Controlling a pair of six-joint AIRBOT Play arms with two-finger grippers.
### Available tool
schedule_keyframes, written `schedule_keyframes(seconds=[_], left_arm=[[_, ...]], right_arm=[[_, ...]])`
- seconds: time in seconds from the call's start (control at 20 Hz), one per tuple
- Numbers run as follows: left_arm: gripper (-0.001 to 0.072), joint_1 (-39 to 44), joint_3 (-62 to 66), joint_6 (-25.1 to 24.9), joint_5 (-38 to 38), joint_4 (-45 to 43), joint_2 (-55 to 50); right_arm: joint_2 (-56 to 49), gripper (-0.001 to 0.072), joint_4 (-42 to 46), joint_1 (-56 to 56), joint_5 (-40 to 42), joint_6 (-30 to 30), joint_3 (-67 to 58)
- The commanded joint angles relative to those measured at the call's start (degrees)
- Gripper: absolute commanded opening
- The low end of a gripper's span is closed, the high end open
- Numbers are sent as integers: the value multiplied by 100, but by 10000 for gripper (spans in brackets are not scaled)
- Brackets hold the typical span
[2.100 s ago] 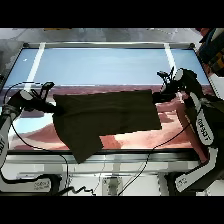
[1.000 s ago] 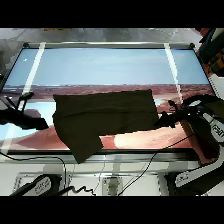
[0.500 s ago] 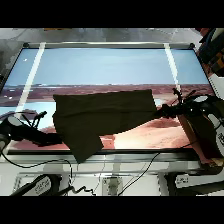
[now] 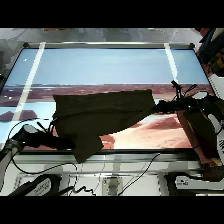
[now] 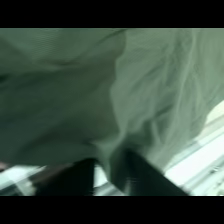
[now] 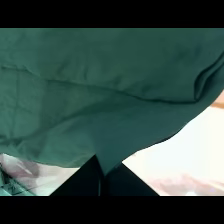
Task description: Fold the clothes and pants, and hang the long-sleeved shirts on hangers.
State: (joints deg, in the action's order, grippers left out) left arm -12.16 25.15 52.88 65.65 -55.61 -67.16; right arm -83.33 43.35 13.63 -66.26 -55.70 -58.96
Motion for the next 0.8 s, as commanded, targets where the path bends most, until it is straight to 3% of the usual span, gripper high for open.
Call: schedule_keyframes(seconds=[0.0,0.15,0.3,0.45,0.6,0.75], left_arm=[[37,446,17,-42,-339,103,9],[16,308,577,-564,129,83,98],[15,-140,1513,-780,726,90,409],[15,-789,2201,-1325,695,713,782],[14,-1058,2245,-1351,-382,1775,780],[14,-627,2245,-1296,-2284,2063,332]], right_arm=[[83,9,-2,-24,37,-66,-9],[389,9,20,-24,37,-61,-9],[868,9,66,-24,28,-61,-9],[1390,9,24,-59,-96,-74,-7],[1523,9,-192,-457,411,-396,-7],[1283,9,-96,-1263,2334,-835,-7]])
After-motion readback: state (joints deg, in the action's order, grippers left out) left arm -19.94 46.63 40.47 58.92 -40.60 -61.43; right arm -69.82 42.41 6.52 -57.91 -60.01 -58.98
